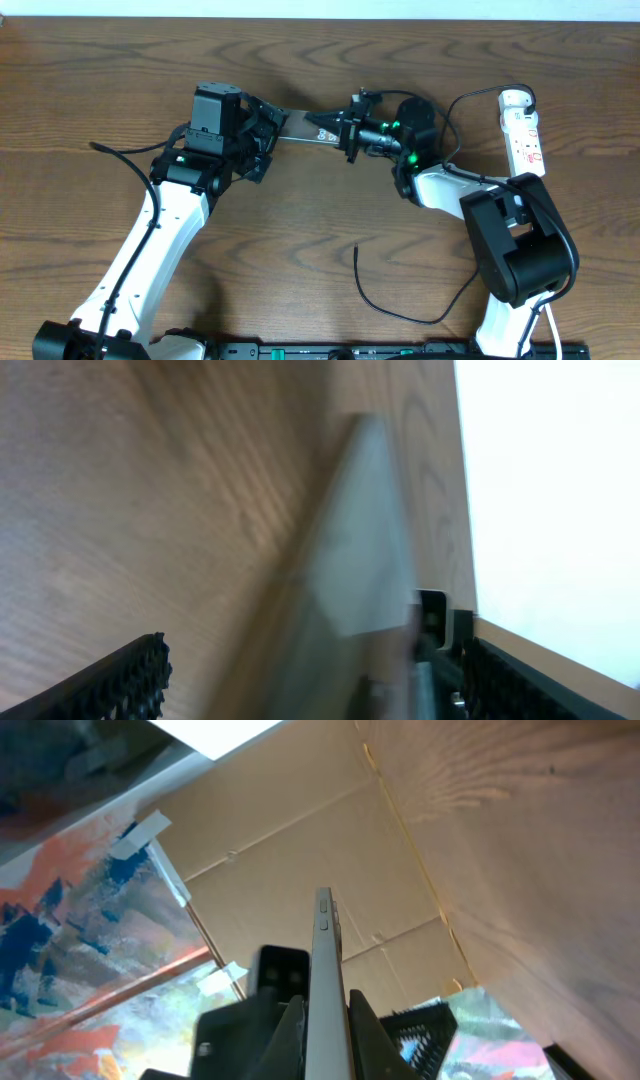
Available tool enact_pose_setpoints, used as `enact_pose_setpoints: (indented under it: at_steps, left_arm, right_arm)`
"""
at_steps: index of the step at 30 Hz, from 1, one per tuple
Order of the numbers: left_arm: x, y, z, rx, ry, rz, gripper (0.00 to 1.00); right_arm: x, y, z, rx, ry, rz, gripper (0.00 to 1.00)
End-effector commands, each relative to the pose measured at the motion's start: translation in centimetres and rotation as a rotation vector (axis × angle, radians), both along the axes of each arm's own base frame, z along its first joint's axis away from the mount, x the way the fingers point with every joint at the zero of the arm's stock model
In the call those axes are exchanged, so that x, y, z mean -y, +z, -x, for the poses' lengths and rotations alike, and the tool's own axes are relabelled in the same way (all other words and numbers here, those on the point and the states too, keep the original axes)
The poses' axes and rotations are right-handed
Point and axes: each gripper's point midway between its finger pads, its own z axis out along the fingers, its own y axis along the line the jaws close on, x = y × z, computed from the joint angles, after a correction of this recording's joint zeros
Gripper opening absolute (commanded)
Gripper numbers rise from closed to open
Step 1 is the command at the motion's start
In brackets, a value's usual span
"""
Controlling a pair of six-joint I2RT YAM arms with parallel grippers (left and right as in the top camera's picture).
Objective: Plug charger to phone and switch on socket
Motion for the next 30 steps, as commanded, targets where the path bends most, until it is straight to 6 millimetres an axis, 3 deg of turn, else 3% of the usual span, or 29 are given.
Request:
enact_pose_setpoints:
  at_steps: [1,8,14,21,26,30]
  left_arm:
    - [-0.4,0.6,-0.8,0.047,0.008,-0.027,0.91]
    - [-1.0,1.0,-1.6,0.078,0.049,-0.045,0.90]
    - [-0.3,2.5,-2.7,0.152,0.031,-0.007,0.90]
    - [-0.1,2.7,-2.7,0.158,0.022,0.003,0.90]
    - [0.0,3.0,-2.9,0.176,0.023,0.007,0.90]
    - [-0.1,3.5,-3.3,0.200,0.030,0.008,0.81]
  right_arm:
    - [-1.3,1.4,0.8,0.000,0.032,-0.027,0.02]
    - [-2.3,2.6,1.3,0.048,0.031,-0.060,0.02]
    - [-2.3,3.1,1.1,0.058,0.015,-0.074,0.01]
    - [-2.2,3.1,0.8,0.059,-0.004,-0.076,0.02]
    - [-2.0,4.5,0.4,0.117,-0.038,-0.109,0.01]
    - [-1.9,5.0,0.2,0.139,-0.056,-0.123,0.01]
